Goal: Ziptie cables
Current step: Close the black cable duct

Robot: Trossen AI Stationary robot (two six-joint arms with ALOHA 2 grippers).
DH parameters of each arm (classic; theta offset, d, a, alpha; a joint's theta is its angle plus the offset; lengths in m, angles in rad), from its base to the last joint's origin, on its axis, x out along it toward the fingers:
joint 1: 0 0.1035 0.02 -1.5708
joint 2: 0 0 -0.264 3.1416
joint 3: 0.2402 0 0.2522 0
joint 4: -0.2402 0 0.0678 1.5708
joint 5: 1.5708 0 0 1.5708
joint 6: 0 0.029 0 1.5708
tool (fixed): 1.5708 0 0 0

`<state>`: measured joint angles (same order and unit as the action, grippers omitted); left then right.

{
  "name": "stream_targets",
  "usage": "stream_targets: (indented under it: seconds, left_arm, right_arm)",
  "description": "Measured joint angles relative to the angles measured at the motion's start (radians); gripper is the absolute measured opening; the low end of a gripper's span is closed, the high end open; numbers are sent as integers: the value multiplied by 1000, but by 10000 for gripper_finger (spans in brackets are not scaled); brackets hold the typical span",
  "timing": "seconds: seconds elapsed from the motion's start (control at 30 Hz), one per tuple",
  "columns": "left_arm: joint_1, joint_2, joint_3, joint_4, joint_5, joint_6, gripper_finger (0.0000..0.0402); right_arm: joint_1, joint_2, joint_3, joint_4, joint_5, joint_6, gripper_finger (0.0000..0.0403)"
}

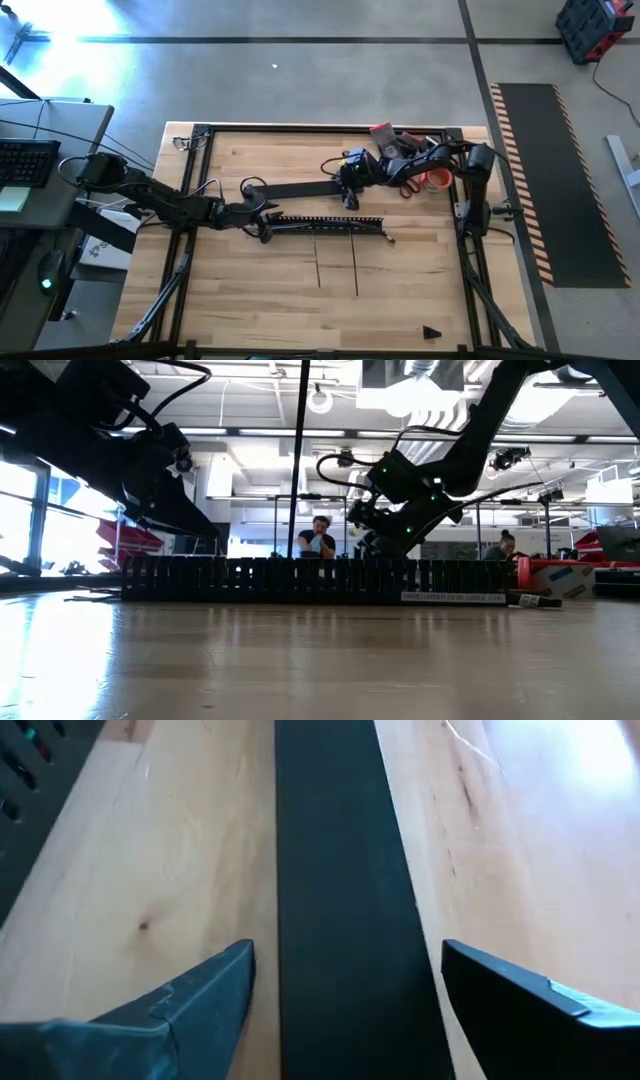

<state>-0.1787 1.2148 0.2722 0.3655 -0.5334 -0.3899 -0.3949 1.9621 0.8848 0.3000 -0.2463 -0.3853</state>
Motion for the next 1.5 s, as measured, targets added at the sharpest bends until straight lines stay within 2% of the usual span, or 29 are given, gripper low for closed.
stream_targets:
  seconds: [0.37,0.53,0.83,1.5]
  left_arm:
    - [-1,0,0,7,0,-2,102]
    - [-1,0,0,7,9,-2,102]
    - [-1,0,0,9,19,-1,102]
    - [-1,0,0,29,30,0,102]
  right_arm:
    - [20,-4,10,-234,-26,51,256]
    - [40,-20,-19,-222,-20,72,249]
    - [53,-201,-58,-422,81,61,247]
    - [50,-210,-29,-344,43,28,248]
